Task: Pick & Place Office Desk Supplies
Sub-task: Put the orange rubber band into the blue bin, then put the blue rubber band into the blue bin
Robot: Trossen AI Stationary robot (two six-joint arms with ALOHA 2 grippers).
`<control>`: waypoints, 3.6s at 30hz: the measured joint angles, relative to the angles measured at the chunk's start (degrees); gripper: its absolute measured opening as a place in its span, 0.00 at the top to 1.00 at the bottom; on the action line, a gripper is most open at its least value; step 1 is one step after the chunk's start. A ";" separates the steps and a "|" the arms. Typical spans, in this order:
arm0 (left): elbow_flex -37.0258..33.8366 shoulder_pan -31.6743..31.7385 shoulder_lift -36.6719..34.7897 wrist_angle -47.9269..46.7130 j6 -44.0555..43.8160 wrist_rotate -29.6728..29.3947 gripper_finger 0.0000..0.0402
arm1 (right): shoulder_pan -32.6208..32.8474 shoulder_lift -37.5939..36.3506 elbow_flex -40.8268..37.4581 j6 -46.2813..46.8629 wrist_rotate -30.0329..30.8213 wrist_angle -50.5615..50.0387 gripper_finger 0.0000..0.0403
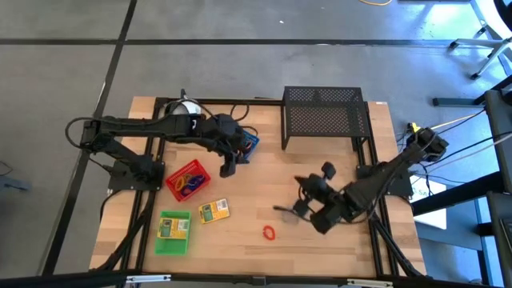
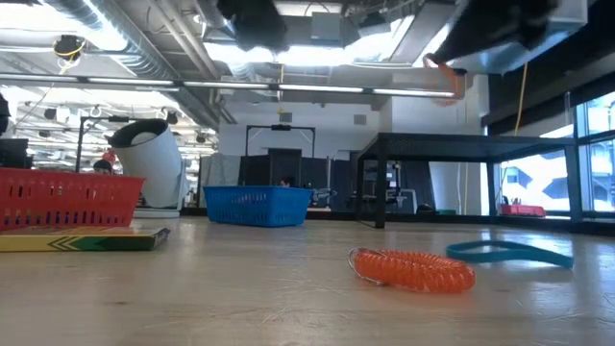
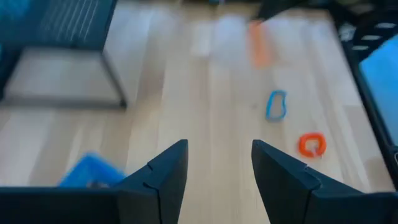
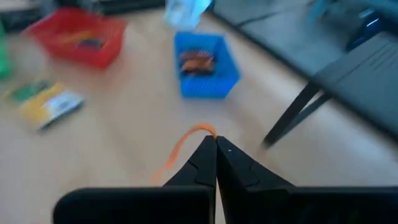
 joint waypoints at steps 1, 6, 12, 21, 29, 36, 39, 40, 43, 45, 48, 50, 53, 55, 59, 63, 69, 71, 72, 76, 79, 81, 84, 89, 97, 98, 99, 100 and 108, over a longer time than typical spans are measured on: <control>0.00 -0.66 0.00 1.80 1.33 0.01 0.56 | -1.15 -0.37 0.00 -1.31 1.46 0.95 0.99; 0.00 -2.25 0.00 11.24 3.53 -0.58 0.49 | -7.17 -1.11 0.00 -15.17 4.55 13.01 0.99; 0.00 -2.14 0.00 15.38 1.11 -0.66 0.42 | -12.72 -1.11 0.00 -44.04 2.30 36.69 0.99; 0.00 -2.14 0.02 15.22 -2.01 -0.56 0.41 | -17.23 -1.13 0.00 -69.12 -10.12 57.95 0.99; 0.00 -2.14 0.02 17.07 -9.16 2.93 0.42 | -19.47 -1.13 0.00 -73.04 -14.67 58.68 0.99; 0.00 -2.12 0.02 17.93 -9.57 0.91 0.63 | -19.75 -1.15 0.00 -75.83 -14.78 58.71 0.98; 0.00 -2.12 0.02 17.57 -9.08 0.94 0.79 | -19.71 -1.15 0.00 -75.97 -14.82 58.70 0.97; 0.00 -2.12 0.02 17.38 -8.65 0.96 0.85 | -19.73 -1.15 0.00 -75.99 -15.10 58.68 0.96; 0.00 -1.68 0.02 16.23 -8.30 1.20 0.97 | -19.97 -1.15 0.00 -75.84 -19.03 58.66 0.95; 0.00 -1.03 0.02 15.05 -8.80 1.35 0.99 | -20.48 -1.15 0.00 -73.86 -21.76 58.68 0.94; 0.00 0.43 0.02 12.72 -9.44 1.10 1.00 | -22.24 -1.94 0.00 -65.38 -26.77 56.96 0.91; 0.00 1.78 0.02 10.56 -9.69 1.05 0.99 | -23.90 -3.10 0.07 -59.19 -30.88 53.53 0.87; 0.00 4.39 0.02 7.19 -9.08 0.93 1.00 | -25.66 -5.11 0.07 -53.35 -33.67 46.31 0.79; -0.16 6.34 0.07 5.16 -8.07 0.88 1.00 | -26.21 -7.01 0.06 -50.74 -35.02 41.78 0.72; -3.42 10.37 0.63 5.39 -5.72 0.80 1.00 | -26.55 -10.73 0.07 -42.94 -42.04 32.33 0.59; -8.98 13.31 2.75 8.92 -3.51 0.86 1.00 | -25.84 -11.95 0.07 -29.87 -51.91 21.40 0.51; -14.98 15.81 7.06 13.85 -3.85 -4.74 0.99 | -21.47 -8.35 0.07 -16.97 -58.12 9.74 0.50; -15.57 16.38 8.31 12.65 -3.85 -7.99 0.99 | -19.38 -6.46 0.07 -15.89 -58.12 8.81 0.51; -15.61 16.58 8.95 12.53 -3.85 -9.17 0.99 | -18.29 -5.48 0.07 -15.82 -58.16 8.83 0.51; -15.58 17.14 10.62 12.16 -2.71 -10.52 0.99 | -14.95 -1.25 0.07 -15.84 -58.29 8.66 0.54; -15.58 17.14 11.04 11.74 -1.86 -9.67 0.96 | -13.70 2.02 0.07 -15.76 -58.29 8.34 0.55; -15.58 17.14 11.04 11.46 -1.72 -7.88 0.93 | -13.34 4.00 0.04 -15.44 -58.29 7.64 0.56; -15.58 17.11 10.62 10.35 -1.36 -6.21 0.85 | -13.27 6.71 0.04 -13.10 -60.07 7.79 0.56; -13.16 17.11 9.40 6.80 -1.60 -8.56 0.70 | -13.26 10.65 0.04 -12.52 -65.00 7.71 0.55; -2.23 16.50 6.78 -5.51 -2.35 -7.48 0.58 | -13.28 14.50 0.04 -17.85 -64.34 8.52 0.55; -1.20 16.24 6.36 -6.35 -2.41 -7.48 0.58 | -13.26 14.86 0.04 -19.11 -63.12 8.49 0.55; -0.29 15.87 5.95 -7.36 -2.41 -7.48 0.58 | -13.26 15.26 0.04 -20.37 -61.63 8.74 0.55; 0.41 15.45 5.47 -8.30 -2.54 -7.44 0.58 | -13.26 15.64 0.04 -21.53 -60.13 9.12 0.55; 3.72 11.56 0.66 -10.76 -7.30 -7.33 0.60 | -13.53 18.50 0.04 -28.16 -56.60 11.43 0.55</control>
